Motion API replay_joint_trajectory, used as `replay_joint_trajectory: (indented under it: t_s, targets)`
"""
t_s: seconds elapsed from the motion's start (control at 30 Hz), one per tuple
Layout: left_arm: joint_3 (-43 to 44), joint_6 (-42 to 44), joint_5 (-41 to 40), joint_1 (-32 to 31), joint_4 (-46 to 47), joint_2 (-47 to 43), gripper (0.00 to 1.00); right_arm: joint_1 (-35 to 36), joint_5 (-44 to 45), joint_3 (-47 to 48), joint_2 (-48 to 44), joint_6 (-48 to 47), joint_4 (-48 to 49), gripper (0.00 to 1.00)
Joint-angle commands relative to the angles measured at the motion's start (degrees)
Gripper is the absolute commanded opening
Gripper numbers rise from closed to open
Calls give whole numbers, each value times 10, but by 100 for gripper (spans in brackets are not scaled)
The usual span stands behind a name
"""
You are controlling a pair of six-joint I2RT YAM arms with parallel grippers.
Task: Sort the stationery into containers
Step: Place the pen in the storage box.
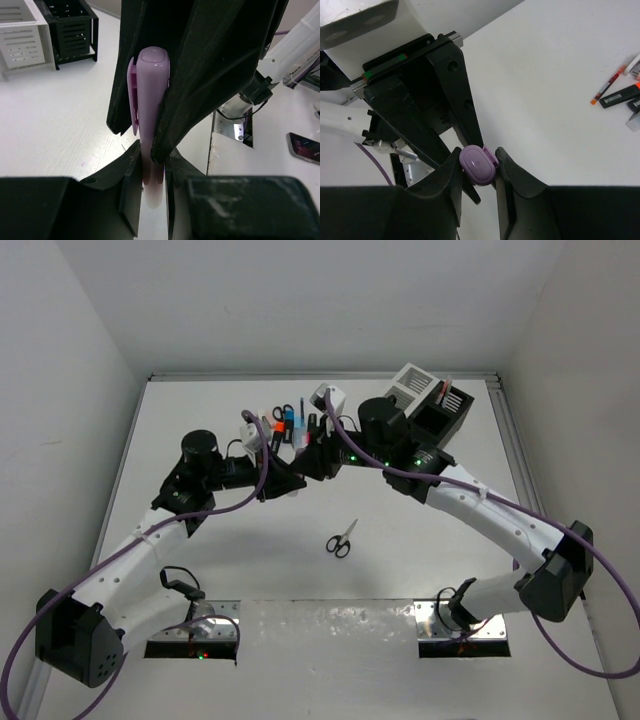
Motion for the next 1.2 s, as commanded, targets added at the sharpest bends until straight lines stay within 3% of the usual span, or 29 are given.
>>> replay_joint_trajectory:
  t_s: [0.0, 0.03, 0.07, 0.1, 0.3, 0.4, 0.5, 0.6, 0.73, 0.87, 1.17]
  targets:
    - [26, -28, -19, -4, 29, -5, 15, -12, -3, -9, -3, -1, 42, 0]
    - [28, -36, -52, -4, 26, -3, 34, -18, 1, -9, -6, -2, 38, 0]
    - [28, -48, -67, -2, 24, 1, 78, -31, 11, -6, -6, -6, 26, 0]
    - [28, -50, -92, 0, 22, 4, 99, -37, 17, 0, -5, -11, 19, 0]
    - [37, -66, -248, 27, 11, 13, 100, -136, 64, 95, 28, -37, -56, 0]
    - [37, -63, -346, 45, 4, -3, 100, -194, 139, 146, 65, -39, -79, 0]
    - [23, -60, -441, 66, -15, -14, 100, -252, 169, 217, 129, -27, -91, 0]
    - [11, -54, -504, 85, -40, -17, 100, -297, 275, 311, 230, -33, -115, 0]
    - [2, -62, -526, 97, -22, -6, 100, -330, 370, 376, 289, -63, -74, 0]
    - [8, -73, -528, 106, -8, 29, 100, -369, 407, 422, 359, -72, -30, 0]
    - [109, -59, -557, 111, -13, 202, 96, -412, 351, 440, 461, 4, 41, 0]
